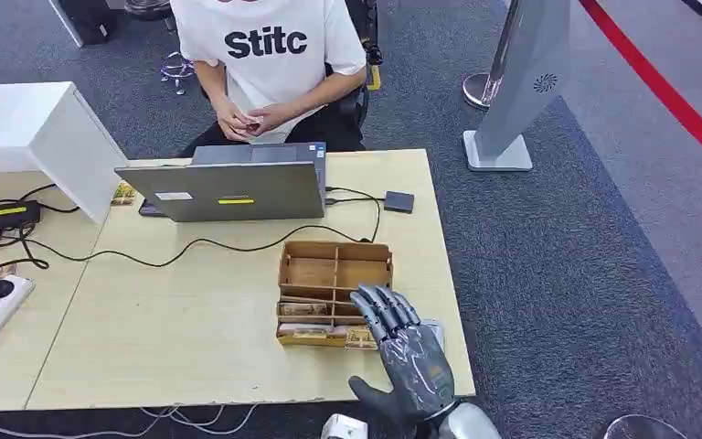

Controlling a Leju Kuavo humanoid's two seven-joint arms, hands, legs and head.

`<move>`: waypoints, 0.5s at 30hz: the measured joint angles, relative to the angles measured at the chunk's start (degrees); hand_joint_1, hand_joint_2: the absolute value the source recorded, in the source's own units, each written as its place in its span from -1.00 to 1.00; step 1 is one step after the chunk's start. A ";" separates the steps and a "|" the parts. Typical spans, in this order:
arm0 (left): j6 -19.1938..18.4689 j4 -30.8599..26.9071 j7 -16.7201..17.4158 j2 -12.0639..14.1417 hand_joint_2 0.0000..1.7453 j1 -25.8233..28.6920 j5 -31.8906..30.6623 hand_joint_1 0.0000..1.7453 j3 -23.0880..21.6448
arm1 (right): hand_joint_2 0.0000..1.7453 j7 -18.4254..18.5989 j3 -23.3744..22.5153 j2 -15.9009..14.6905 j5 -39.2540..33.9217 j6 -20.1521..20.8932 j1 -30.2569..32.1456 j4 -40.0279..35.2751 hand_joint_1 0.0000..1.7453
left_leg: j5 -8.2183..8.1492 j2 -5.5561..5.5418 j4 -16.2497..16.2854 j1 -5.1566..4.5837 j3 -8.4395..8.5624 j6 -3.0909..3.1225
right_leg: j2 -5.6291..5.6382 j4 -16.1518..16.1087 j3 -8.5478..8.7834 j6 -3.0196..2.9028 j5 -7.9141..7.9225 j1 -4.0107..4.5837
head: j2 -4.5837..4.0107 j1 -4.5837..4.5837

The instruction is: Pass the card to the sensor for recognition and then transmit it.

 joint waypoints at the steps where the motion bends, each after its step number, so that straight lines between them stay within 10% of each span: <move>1: 0.00 0.00 0.00 -0.02 1.00 0.00 0.00 -1.00 0.00 | 1.00 0.09 0.07 -0.09 -0.02 0.00 -0.04 0.55 -1.00 | 0.00 0.00 0.00 0.00 0.00 0.00 | 0.00 0.00 0.00 0.00 0.00 0.00 | 0.00 0.00; 15: 0.02 0.00 0.00 -0.11 1.00 0.00 -0.15 -1.00 0.00 | 1.00 3.04 0.33 -0.39 3.65 0.37 -1.60 3.43 -1.00 | -0.01 0.00 0.00 -0.01 -0.01 0.00 | 0.01 0.00 0.00 0.01 -0.01 0.00 | 0.00 0.00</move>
